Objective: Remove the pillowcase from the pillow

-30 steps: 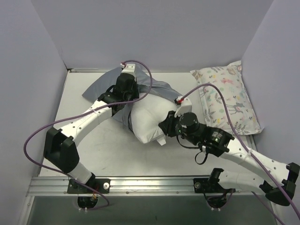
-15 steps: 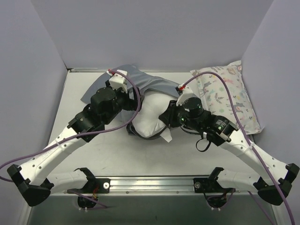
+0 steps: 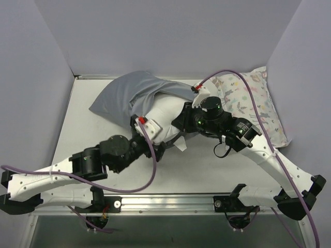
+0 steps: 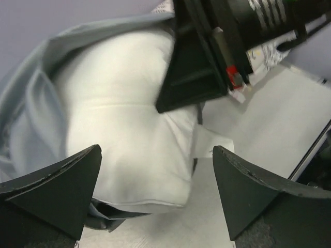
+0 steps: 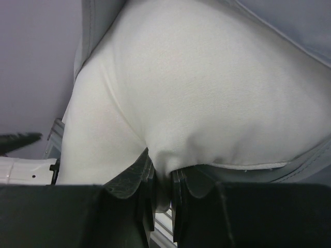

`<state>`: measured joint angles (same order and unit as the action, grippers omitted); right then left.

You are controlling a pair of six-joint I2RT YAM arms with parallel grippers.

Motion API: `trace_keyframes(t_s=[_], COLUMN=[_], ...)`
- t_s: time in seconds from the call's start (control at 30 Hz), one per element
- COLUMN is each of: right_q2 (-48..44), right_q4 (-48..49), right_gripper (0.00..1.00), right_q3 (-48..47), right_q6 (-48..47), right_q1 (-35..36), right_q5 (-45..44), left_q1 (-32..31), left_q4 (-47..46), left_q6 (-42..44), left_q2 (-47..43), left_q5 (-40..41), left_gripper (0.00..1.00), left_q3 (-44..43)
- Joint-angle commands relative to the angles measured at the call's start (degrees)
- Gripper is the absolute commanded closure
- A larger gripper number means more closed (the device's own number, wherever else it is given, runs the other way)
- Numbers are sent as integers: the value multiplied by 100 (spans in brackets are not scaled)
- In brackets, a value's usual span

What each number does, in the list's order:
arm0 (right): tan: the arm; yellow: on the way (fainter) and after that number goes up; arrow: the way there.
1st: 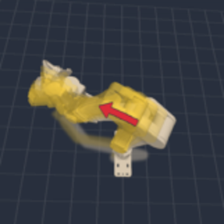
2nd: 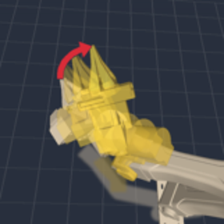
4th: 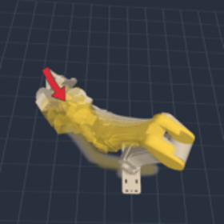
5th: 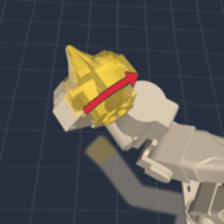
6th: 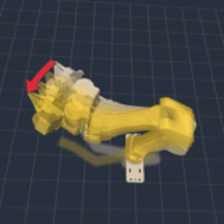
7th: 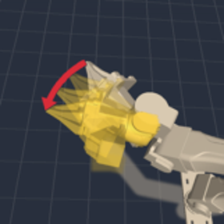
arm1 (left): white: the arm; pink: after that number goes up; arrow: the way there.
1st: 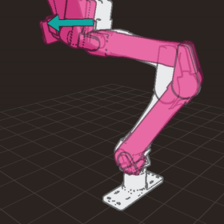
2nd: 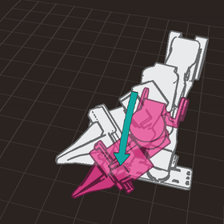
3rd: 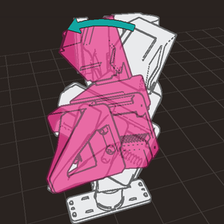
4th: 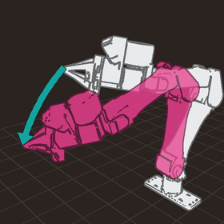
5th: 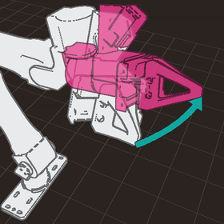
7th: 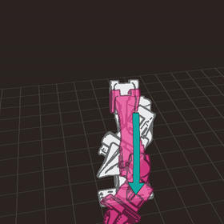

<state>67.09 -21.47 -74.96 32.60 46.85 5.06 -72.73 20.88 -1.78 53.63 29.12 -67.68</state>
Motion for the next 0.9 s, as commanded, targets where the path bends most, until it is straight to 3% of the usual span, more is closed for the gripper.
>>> trace_keyframes(t_s=[0.0,0.13,0.2,0.33,0.57,0.87], right_q2=[32,76,67,32,-108,-29], right_q4=[399,363,337,302,302,258], right_gripper=[100,100,100,100,100,100], right_q3=[-475,-572,-599,-582,-458,-765], right_q6=[71,124,133,159,185,185], right_q1=[-44,-44,-44,-27,140,228], right_q5=[302,373,399,469,452,645], left_q1=[-836,-1182,-1173,-920,-59,470], left_q4=[-610,-1533,-2524,-3564,-3539,-3091], left_q6=[1107,2546,3154,4149,3914,3255], left_q2=[244,613,824,1228,1370,1449], left_q5=[1190,2122,2553,2906,2230,1176], left_gripper=[3,2,3,2,3,3], left_q3=[429,729,1062,1126,994,958])
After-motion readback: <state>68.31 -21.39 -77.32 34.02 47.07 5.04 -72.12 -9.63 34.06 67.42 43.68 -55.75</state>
